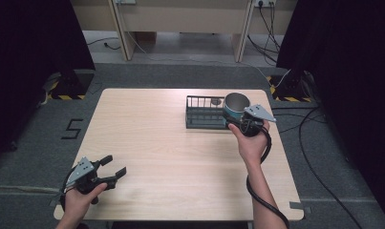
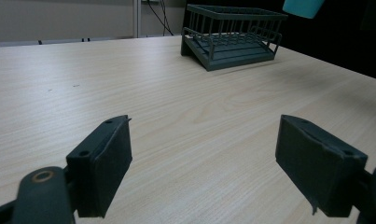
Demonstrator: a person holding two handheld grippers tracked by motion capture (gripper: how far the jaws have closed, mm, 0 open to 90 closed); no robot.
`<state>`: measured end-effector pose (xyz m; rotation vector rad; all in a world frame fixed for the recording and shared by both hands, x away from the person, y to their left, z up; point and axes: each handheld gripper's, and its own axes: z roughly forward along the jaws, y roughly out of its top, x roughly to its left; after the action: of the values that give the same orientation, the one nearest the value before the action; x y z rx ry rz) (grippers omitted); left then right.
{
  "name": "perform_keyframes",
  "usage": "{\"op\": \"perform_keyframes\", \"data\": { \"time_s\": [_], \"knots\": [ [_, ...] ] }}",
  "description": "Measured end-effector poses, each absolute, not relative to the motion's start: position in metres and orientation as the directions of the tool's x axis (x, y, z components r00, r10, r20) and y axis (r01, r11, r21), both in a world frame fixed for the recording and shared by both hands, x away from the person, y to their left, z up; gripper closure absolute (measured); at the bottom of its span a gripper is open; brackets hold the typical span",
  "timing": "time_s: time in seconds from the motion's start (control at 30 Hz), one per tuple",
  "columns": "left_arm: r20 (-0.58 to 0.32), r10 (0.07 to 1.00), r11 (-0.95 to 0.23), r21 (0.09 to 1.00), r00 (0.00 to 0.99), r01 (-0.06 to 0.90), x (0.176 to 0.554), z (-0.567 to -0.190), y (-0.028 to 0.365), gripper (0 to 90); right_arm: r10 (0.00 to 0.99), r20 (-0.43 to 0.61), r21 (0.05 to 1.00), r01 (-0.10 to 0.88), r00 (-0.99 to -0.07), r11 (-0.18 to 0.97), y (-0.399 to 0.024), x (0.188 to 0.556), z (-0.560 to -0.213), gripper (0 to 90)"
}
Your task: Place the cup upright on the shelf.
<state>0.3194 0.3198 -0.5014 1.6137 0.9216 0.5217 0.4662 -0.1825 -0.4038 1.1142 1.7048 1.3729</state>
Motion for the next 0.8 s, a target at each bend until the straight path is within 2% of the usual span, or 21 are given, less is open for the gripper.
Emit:
{"op": "perform_keyframes", "data": {
  "time_s": [0.8],
  "knots": [
    [-0.146,0.79,-0.037,0.958,0.595,0.284,0.319,-0.501,0.32,18.0,0.912,0.028,0.974,0.216,-0.409,0.067,-0.17,0.491,-0.399,18.0]
  ]
}}
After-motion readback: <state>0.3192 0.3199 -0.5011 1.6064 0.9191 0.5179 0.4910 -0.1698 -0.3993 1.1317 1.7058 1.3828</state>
